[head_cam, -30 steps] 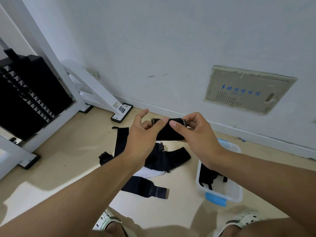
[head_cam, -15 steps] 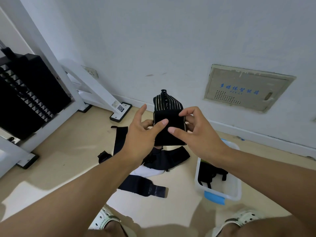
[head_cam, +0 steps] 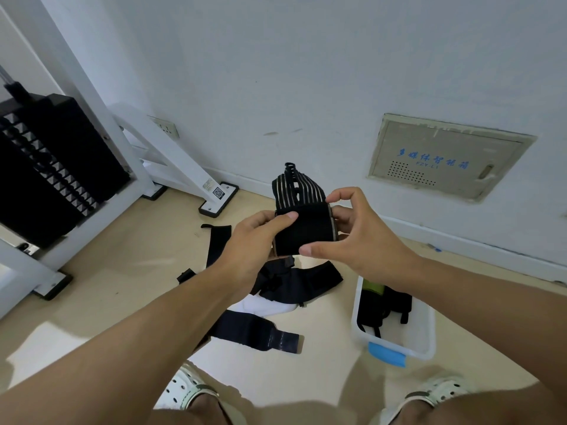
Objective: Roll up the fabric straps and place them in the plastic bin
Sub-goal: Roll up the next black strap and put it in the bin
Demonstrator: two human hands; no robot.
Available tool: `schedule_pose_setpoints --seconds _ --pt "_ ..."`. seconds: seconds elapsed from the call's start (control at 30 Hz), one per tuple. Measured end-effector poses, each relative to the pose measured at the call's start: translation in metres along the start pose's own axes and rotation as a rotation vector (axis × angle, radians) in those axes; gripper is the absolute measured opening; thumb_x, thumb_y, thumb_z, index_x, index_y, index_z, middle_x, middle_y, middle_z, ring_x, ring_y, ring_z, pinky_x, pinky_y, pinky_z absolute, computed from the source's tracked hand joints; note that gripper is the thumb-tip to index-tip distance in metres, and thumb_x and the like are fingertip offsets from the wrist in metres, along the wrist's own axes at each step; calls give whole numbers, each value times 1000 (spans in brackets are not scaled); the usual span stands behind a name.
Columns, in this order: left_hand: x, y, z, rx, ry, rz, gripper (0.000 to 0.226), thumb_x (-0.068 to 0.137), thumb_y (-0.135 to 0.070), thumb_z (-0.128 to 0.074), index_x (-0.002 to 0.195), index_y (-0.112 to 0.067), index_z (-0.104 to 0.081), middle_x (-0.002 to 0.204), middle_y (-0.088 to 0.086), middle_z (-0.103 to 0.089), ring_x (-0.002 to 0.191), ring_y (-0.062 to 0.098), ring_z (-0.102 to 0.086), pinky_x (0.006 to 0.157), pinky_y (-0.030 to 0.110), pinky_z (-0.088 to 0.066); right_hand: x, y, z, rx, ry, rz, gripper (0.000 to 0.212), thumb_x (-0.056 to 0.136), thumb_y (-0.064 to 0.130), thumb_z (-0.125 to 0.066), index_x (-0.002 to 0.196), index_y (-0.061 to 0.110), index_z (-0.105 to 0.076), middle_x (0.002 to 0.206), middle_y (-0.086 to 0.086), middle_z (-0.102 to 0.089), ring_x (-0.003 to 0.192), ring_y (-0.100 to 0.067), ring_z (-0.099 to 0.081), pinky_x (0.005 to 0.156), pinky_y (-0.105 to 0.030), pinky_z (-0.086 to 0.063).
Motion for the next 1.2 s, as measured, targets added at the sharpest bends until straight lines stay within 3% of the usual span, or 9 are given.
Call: schedule_pose_setpoints --seconds 0.13,0.23,0.37,0.57,0.73,0.8,0.9,1.0,1.2 --pt "0 -3 1 -19 60 -47 8 97 -17 -67 97 -12 -73 106 17 -76 95 28 -71 99 51 -55 2 -8 -2 98 42 -116 86 62 32 -93 134 32 -46 110 7 -76 99 -17 -74 94 -40 -58" --pt "-1 -5 -2 34 114 -109 17 95 -19 -70 109 -11 -73 114 17 -75 102 27 -73 105 53 -53 3 -10 -5 195 87 -153 53 75 17 -87 124 21 -66 108 -3 -77 101 -22 -75 90 -34 -59" --pt "-1 -3 -5 113 217 -158 51 74 -32 -89 120 -20 -72 122 16 -73 114 33 -71 108 55 -50 2 -9 -4 235 132 -161 24 82 23 -81 105 19 -79 104 -10 -77 94 -21 -75 85 -31 -60" --pt "-1 -4 -5 251 211 -237 57 68 -43 -89 121 -29 -72 117 12 -74 111 39 -70 99 57 -56 1 -10 -3 195 133 -177 43 72 48 -78 109 26 -77 99 -11 -77 79 -33 -74 76 -37 -61" --pt "-1 -3 -6 345 151 -278 45 72 -51 -85 110 -29 -73 104 6 -76 102 32 -73 97 56 -57 -2 -16 -5 20 194 -180 36 93 54 -59 117 31 -71 106 1 -76 92 -26 -75 85 -41 -62" --pt "-1 -4 -8 375 133 -284 36 80 -47 -84 109 -28 -73 101 0 -77 100 25 -74 97 52 -58 -3 -20 -5 7 237 -183 35 100 50 -52 125 30 -65 116 6 -73 106 -15 -71 92 -42 -60" --pt "1 -3 -10 402 103 -241 30 85 -46 -81 104 -24 -74 94 -5 -77 93 16 -75 93 42 -61 -6 -21 -3 160 316 -170 30 103 27 -54 132 23 -61 127 -1 -69 118 -16 -66 99 -40 -56" --pt "3 4 -11 428 99 -156 36 81 -56 -80 99 -24 -76 93 -5 -79 91 16 -77 93 44 -61 -8 -19 0 201 384 -112 48 95 3 -65 138 23 -56 133 -2 -66 123 -16 -64 101 -34 -54" --pt "5 13 -20 521 158 -89 35 87 -51 -76 94 -16 -76 89 1 -79 86 20 -76 86 40 -61 -12 -30 8 4 344 -80 56 85 7 -79 135 26 -60 125 6 -71 116 -12 -68 104 -35 -53"
Point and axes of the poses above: each hand's wrist, its own x-axis towards the middle knuckle, its own z-axis out of the back of the hand, y = z × x, the point moved 7 cm from there along x, towards the middle knuckle
